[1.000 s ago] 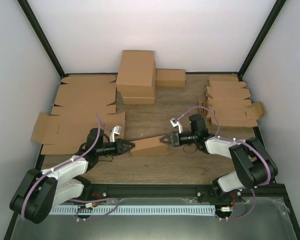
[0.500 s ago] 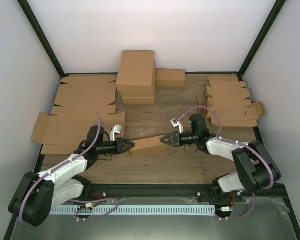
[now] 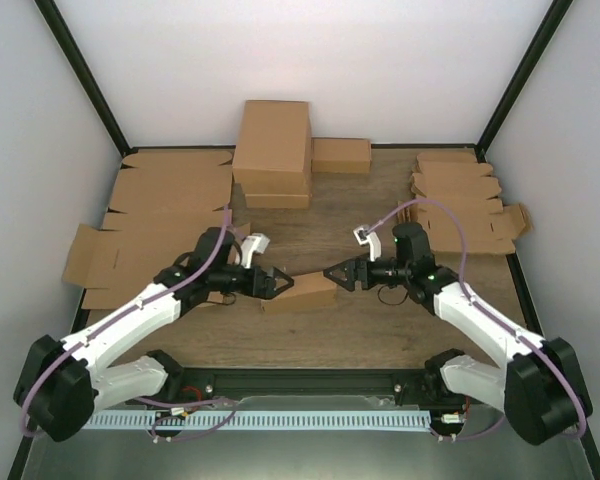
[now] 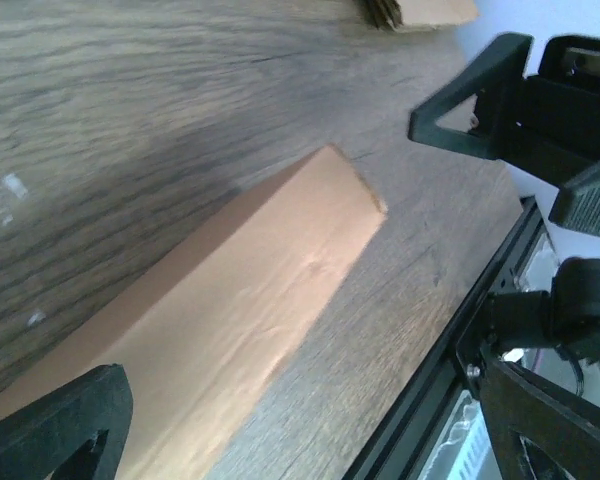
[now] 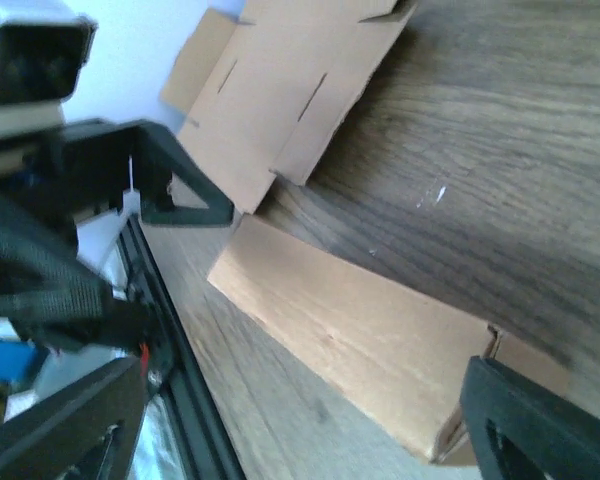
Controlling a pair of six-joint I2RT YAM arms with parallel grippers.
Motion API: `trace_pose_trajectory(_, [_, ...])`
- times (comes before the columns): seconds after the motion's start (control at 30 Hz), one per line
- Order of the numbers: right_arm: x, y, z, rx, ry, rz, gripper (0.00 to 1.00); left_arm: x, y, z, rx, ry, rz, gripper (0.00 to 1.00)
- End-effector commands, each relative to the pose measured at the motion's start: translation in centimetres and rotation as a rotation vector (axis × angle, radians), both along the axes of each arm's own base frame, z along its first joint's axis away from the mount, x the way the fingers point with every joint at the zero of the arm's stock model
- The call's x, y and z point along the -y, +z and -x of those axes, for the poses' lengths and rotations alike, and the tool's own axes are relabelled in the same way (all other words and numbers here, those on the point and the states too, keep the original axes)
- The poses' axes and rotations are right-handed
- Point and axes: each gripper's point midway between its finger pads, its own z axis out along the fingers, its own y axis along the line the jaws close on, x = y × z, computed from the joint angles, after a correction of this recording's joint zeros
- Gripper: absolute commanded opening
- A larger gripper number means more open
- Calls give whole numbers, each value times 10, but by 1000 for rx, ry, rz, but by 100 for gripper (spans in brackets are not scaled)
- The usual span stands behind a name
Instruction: Fold the paper box
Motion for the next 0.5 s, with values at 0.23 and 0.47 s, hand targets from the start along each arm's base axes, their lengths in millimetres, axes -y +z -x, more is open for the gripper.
trace_pose_trajectory(0.23, [33, 26, 0, 63, -199, 93, 100, 34, -24, -16, 375, -315, -742, 100])
trace_pose_trajectory(0.47, [51, 52, 12, 121, -297, 56, 100, 41, -49, -19, 349, -471, -844, 97])
